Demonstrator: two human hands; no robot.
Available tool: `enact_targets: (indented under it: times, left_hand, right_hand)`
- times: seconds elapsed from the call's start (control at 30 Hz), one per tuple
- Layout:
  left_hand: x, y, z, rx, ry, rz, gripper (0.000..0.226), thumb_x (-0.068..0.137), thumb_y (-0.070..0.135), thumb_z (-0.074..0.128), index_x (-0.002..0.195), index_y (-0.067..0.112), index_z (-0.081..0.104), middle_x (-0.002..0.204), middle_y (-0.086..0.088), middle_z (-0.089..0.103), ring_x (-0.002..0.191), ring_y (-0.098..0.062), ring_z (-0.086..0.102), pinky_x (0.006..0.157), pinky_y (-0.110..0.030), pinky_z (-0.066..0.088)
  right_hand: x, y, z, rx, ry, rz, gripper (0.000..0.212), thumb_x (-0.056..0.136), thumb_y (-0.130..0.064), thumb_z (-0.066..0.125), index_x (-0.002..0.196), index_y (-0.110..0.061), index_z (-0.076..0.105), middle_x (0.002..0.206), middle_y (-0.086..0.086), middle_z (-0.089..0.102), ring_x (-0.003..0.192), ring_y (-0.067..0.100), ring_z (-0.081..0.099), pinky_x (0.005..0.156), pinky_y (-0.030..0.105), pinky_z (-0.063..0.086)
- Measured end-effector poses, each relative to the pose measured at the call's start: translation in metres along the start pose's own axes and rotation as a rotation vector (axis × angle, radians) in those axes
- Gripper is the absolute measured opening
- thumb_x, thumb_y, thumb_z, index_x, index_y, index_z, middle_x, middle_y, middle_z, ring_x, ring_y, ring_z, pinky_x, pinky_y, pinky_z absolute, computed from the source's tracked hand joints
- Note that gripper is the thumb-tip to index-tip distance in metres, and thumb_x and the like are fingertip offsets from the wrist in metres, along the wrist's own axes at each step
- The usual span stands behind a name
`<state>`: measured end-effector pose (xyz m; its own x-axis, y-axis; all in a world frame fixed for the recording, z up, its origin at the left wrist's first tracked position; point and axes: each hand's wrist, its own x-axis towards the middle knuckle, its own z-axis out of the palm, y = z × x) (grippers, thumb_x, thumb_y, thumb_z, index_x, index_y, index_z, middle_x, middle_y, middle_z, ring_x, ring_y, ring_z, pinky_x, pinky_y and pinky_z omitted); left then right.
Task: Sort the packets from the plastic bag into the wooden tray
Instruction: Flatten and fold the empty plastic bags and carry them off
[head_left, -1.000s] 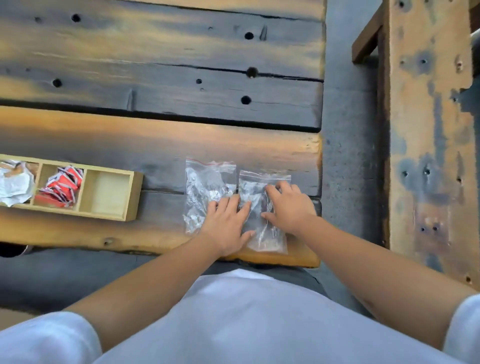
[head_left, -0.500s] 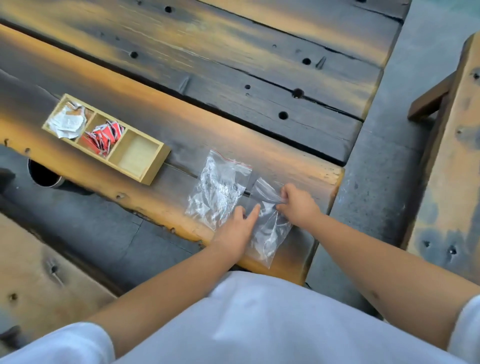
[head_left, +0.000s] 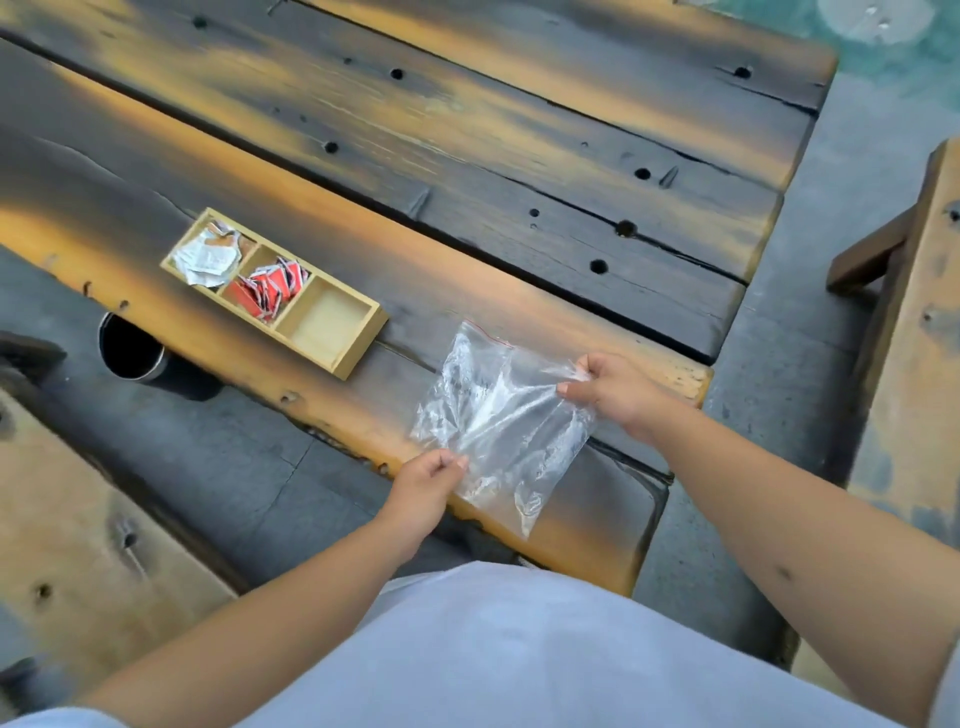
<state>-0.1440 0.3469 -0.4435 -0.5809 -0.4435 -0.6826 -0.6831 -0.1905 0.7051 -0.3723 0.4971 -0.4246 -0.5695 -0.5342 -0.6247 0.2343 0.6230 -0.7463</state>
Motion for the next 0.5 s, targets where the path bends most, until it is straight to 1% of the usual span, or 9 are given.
enact_targets:
  times: [0.07,0.13,0.2,0.27,0.33,0.4,0.47,0.5]
  left_hand:
    - [0.004,-0.004,-0.014,-0.086,0.041,-0.036,0.023,0.094,0.025,0.058,0.075,0.012,0.056,0.063,0.004,0.048,0.059,-0.013,0.039,0.055,-0.026,0.033]
    - [0.011,-0.007,-0.024,-0.137,0.091,-0.057,0.014,0.092,0.019,0.062,0.08,0.012,0.061,0.069,0.004,0.056,0.061,-0.012,0.045,0.057,-0.025,0.036]
    - [0.02,-0.009,-0.032,-0.127,0.141,-0.069,0.007,0.088,0.015,0.066,0.081,0.014,0.064,0.073,0.002,0.06,0.066,-0.013,0.052,0.061,-0.026,0.04]
    - [0.029,-0.009,-0.038,-0.079,0.178,-0.072,0.007,0.086,0.014,0.068,0.082,0.016,0.063,0.074,0.001,0.057,0.069,-0.015,0.052,0.063,-0.025,0.043]
    - [0.038,-0.004,-0.042,0.009,0.23,-0.073,0.007,0.086,0.015,0.068,0.089,0.016,0.062,0.079,0.001,0.056,0.072,-0.013,0.053,0.064,-0.022,0.044]
    - [0.049,0.002,-0.047,0.041,0.282,-0.081,0.014,0.086,0.015,0.068,0.097,0.018,0.06,0.087,0.003,0.06,0.077,-0.011,0.056,0.063,-0.018,0.043]
    - [0.059,0.005,-0.051,0.087,0.285,-0.083,0.019,0.086,0.016,0.069,0.102,0.021,0.059,0.092,0.003,0.062,0.082,-0.011,0.057,0.063,-0.015,0.041]
    - [0.064,0.005,-0.052,0.157,0.267,-0.068,0.021,0.086,0.018,0.07,0.104,0.021,0.059,0.093,0.003,0.062,0.083,-0.011,0.058,0.064,-0.016,0.042]
  right_hand:
    - [0.011,-0.012,0.014,0.055,0.008,0.003,0.031,0.084,-0.002,0.071,0.078,-0.019,0.046,0.075,0.001,0.051,0.062,0.014,0.048,0.055,0.025,0.039]
    - [0.022,-0.024,0.029,0.115,0.034,-0.008,0.029,0.084,0.005,0.068,0.086,-0.018,0.051,0.079,0.002,0.054,0.063,0.014,0.052,0.056,0.025,0.043]
    - [0.035,-0.034,0.041,0.159,0.067,-0.017,0.027,0.084,0.006,0.067,0.089,-0.018,0.054,0.079,0.001,0.055,0.065,0.014,0.054,0.057,0.025,0.045]
    - [0.05,-0.039,0.05,0.147,0.095,-0.034,0.023,0.085,0.002,0.068,0.086,-0.018,0.057,0.077,0.001,0.057,0.065,0.014,0.054,0.058,0.025,0.045]
    - [0.065,-0.042,0.057,0.056,0.148,-0.063,0.021,0.085,-0.002,0.068,0.083,-0.02,0.057,0.077,0.0,0.056,0.066,0.015,0.053,0.06,0.027,0.046]
    - [0.077,-0.043,0.063,-0.158,0.239,-0.102,0.018,0.085,-0.007,0.067,0.085,-0.02,0.055,0.078,-0.004,0.055,0.071,0.017,0.052,0.064,0.028,0.046]
    - [0.084,-0.041,0.067,-0.355,0.301,-0.114,0.017,0.086,-0.011,0.065,0.088,-0.019,0.05,0.079,-0.006,0.056,0.078,0.02,0.055,0.069,0.031,0.046]
    - [0.086,-0.04,0.069,-0.412,0.312,-0.105,0.018,0.086,-0.013,0.064,0.089,-0.02,0.048,0.081,-0.005,0.058,0.081,0.022,0.057,0.069,0.032,0.045]
